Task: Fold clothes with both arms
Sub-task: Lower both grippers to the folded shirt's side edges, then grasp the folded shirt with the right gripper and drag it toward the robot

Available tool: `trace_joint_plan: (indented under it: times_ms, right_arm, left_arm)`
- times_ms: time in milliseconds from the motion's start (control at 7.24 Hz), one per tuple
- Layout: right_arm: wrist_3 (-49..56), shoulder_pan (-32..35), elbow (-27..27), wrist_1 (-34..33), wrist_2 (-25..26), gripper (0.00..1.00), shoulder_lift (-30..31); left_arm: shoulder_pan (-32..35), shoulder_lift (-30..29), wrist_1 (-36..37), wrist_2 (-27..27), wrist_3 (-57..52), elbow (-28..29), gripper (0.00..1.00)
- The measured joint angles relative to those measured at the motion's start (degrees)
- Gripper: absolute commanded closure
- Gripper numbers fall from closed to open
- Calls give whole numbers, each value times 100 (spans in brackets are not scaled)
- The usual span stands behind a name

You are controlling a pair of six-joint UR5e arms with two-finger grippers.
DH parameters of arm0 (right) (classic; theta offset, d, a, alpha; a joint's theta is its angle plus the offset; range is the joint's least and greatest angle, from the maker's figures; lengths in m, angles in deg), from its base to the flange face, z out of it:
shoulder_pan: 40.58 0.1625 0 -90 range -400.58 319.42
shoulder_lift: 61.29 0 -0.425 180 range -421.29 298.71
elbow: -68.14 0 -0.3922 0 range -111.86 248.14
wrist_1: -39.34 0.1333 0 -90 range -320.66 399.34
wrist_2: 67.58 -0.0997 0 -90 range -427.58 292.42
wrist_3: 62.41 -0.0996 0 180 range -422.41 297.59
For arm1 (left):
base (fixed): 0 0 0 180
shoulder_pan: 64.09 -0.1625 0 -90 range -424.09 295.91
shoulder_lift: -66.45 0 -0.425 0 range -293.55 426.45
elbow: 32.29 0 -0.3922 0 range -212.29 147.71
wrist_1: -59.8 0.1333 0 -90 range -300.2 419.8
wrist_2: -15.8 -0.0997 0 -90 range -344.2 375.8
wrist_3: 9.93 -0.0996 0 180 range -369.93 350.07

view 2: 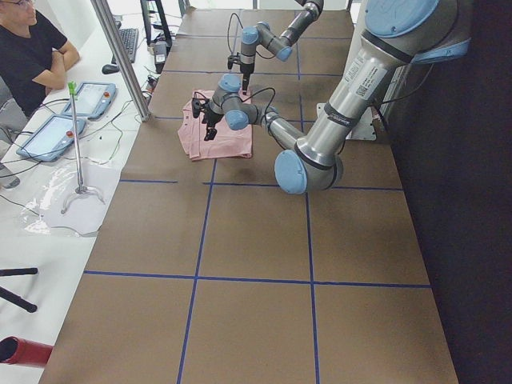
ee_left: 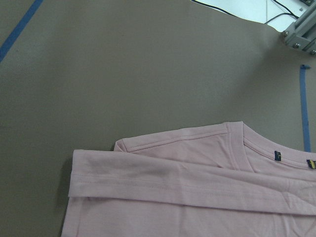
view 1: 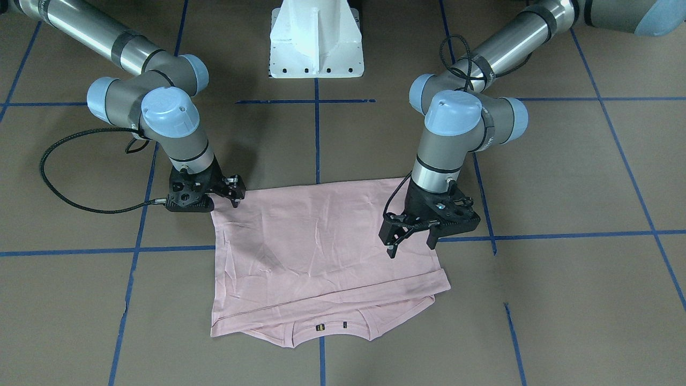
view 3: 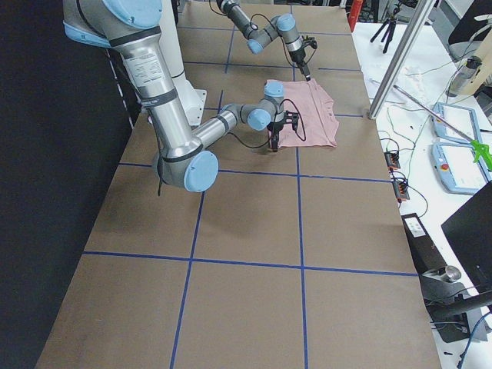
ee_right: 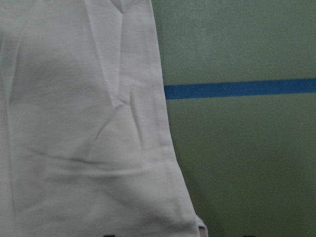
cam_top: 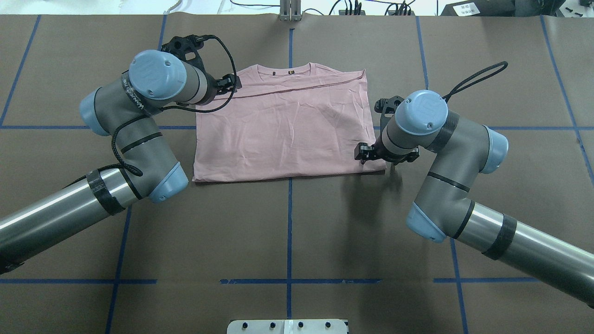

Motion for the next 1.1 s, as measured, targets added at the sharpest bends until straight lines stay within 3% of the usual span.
trace_joint_plan:
  times_ms: [690,1104]
  right_arm:
    - [6,13,116,-34,-198,100,-9]
    - [-33,-101,1012,-200,-344,100,597]
  left_arm:
    - [0,9,-4,0,-6,6,0]
    - [-1,1,-7,0,-7,-6,0]
